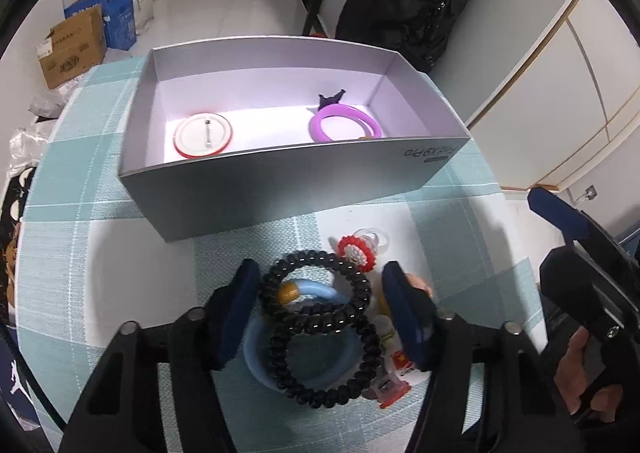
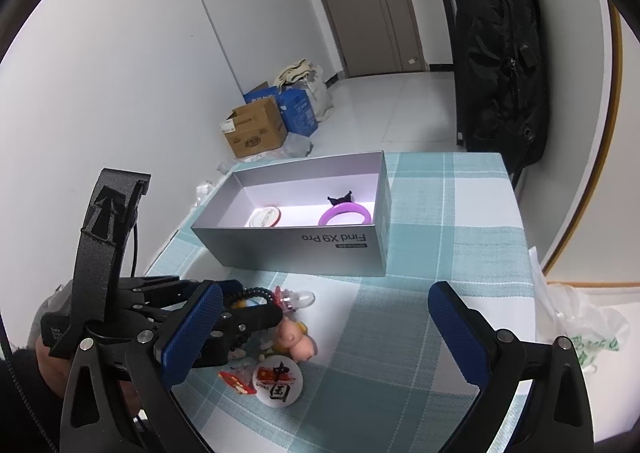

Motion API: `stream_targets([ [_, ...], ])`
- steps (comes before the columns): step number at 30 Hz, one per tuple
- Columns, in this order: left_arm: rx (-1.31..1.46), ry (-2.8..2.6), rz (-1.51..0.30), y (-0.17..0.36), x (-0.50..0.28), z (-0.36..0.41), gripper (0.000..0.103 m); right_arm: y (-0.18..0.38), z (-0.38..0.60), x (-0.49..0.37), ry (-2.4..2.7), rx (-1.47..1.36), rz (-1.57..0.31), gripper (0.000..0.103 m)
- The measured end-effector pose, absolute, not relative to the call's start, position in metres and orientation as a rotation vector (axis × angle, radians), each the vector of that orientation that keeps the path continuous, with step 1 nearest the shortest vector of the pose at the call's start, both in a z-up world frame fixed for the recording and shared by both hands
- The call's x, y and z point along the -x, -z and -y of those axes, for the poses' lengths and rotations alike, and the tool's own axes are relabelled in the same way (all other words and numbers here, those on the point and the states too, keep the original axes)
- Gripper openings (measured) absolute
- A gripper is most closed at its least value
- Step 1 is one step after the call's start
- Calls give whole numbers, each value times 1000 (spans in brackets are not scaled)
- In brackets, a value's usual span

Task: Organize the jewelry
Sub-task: 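Grasp the black coiled hair ties with the left tool and lift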

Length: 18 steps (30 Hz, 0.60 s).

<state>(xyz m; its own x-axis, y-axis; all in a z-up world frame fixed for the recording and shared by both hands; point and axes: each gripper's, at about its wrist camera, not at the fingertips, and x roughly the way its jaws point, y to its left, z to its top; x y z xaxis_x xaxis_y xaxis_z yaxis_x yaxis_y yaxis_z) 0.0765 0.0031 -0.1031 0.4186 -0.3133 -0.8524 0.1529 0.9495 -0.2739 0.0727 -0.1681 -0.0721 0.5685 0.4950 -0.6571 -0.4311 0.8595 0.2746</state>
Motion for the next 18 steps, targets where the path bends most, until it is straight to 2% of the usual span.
stream_targets([
  [1, 159, 289, -1101, 103, -77, -3, 46, 72, 167, -73, -547, -84, -800, 103],
  [5, 195, 302, -1111, 104, -78, -7, 39, 75, 164, -73, -546, -74, -809, 103],
  [18, 348, 331, -1073, 89, -76, -29, 38, 78, 165, -74, -541, -75, -825, 103],
])
